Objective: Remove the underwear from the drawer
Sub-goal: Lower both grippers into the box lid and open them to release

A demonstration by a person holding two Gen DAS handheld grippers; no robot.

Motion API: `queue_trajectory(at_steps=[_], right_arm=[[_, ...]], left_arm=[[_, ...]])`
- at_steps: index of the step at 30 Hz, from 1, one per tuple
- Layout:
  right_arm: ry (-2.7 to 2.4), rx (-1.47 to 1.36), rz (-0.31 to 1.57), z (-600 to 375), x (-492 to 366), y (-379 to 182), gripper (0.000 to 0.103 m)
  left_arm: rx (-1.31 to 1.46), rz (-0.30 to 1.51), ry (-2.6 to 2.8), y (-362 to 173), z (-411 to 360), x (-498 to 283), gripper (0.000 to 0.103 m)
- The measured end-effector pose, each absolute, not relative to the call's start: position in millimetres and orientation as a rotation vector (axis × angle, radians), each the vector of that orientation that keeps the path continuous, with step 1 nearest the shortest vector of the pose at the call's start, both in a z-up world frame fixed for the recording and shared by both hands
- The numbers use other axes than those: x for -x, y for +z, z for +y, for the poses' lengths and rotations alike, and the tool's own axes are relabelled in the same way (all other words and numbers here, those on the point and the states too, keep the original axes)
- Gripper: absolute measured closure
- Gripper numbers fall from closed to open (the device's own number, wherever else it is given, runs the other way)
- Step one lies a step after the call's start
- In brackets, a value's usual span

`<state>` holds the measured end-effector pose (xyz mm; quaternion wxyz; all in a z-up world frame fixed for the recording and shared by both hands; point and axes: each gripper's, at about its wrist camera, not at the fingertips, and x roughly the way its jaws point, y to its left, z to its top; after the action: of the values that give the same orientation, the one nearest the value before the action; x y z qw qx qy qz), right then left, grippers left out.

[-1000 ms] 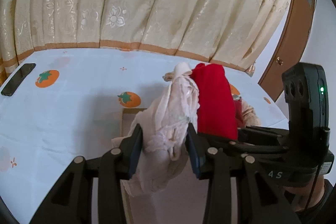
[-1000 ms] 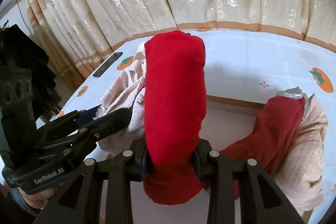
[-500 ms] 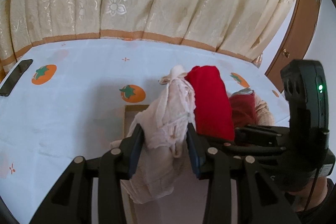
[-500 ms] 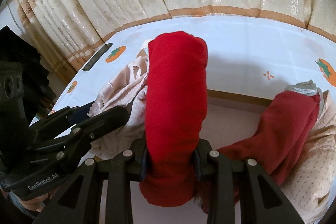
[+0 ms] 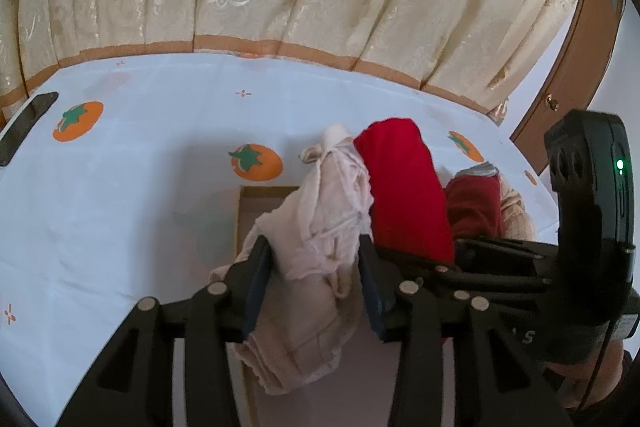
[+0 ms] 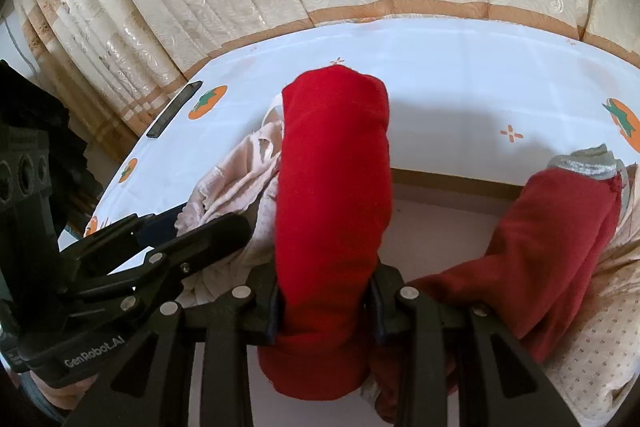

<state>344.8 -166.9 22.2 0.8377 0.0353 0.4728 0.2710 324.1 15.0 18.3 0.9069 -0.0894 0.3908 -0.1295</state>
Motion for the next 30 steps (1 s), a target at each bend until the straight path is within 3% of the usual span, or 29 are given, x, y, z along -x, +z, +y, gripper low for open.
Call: queue_trajectory(at_steps=[6, 10, 21, 30], right_arm=[[0.546, -0.038, 0.967, -171.0, -335.9, 27.8, 0.055], [0.525, -0.030, 0.927, -175.9, -329.7, 35.0, 0.045], [0.564, -0.049, 0.874, -184.0, -304.7, 56.7, 0.041], [0.627, 0.019, 0.778, -212.7, -231.3, 76.4, 0.041]], left_arm=[[0.191, 0.786, -0.298, 20.4, 17.5, -314.0, 0.050], [0.207, 0.758, -0.302, 26.4, 22.0, -307.5, 0.036], [0.138, 0.674, -0.361, 47.7, 13.9, -270.8, 0.033], [0.055, 0.614, -0.410, 48.7, 13.4, -206.8, 0.033]])
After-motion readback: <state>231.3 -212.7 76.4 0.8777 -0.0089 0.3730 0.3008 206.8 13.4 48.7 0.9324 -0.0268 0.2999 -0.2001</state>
